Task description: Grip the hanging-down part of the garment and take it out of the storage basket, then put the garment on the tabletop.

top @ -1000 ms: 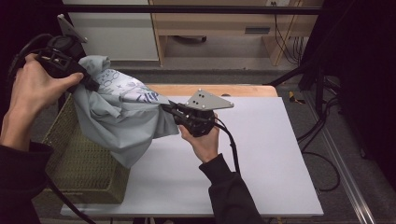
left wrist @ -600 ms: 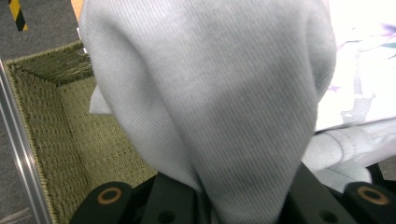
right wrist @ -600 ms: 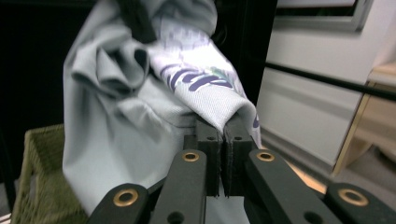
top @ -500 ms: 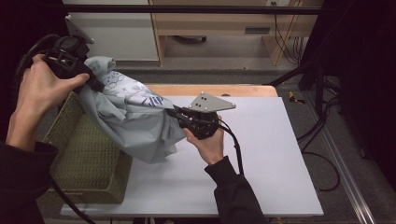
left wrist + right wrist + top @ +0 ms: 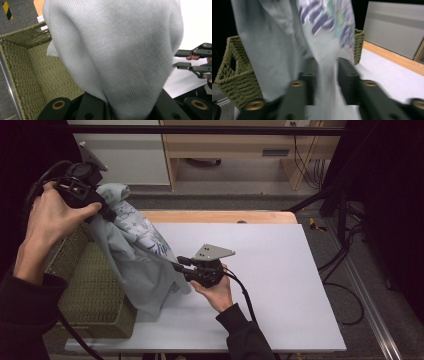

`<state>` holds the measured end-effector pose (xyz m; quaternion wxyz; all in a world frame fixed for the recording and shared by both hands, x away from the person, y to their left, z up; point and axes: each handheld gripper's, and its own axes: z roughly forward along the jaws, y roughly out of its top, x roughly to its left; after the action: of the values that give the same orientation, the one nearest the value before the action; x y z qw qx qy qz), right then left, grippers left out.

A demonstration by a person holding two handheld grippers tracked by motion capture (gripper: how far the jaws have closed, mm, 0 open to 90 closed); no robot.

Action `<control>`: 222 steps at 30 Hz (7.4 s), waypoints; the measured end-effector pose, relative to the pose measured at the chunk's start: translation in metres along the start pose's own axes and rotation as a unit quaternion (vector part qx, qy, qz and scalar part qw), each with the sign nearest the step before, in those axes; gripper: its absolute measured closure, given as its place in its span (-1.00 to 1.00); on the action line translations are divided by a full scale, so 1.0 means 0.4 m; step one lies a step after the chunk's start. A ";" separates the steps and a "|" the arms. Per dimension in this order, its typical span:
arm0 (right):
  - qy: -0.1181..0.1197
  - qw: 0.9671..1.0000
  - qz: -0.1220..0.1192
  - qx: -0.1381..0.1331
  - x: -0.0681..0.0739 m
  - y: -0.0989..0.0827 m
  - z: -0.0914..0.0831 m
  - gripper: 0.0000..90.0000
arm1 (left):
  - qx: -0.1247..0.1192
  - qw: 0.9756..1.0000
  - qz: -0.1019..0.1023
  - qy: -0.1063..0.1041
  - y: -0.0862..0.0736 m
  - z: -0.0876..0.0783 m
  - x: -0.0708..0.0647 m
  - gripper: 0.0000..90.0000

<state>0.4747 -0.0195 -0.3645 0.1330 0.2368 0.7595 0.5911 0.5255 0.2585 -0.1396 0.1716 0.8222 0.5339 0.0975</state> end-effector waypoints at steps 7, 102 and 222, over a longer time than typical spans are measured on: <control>0.002 0.999 0.010 -0.033 0.001 -0.002 -0.060 -0.22 | -0.001 1.000 -0.002 0.001 -0.004 0.005 0.006 0.75; -0.231 0.968 0.071 -0.065 -0.063 -0.278 -0.487 -0.99 | -0.038 0.995 0.084 -0.045 0.038 0.029 -0.177 0.75; -0.224 0.970 0.071 -0.067 -0.055 -0.277 -0.497 -0.99 | -0.211 0.937 0.210 -0.181 -0.061 0.542 -0.514 -0.83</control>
<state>0.3754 -0.2179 -0.4198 0.2732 0.4068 0.6504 0.5803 0.4951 0.0416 -0.3442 0.4101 0.8645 0.2761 0.0910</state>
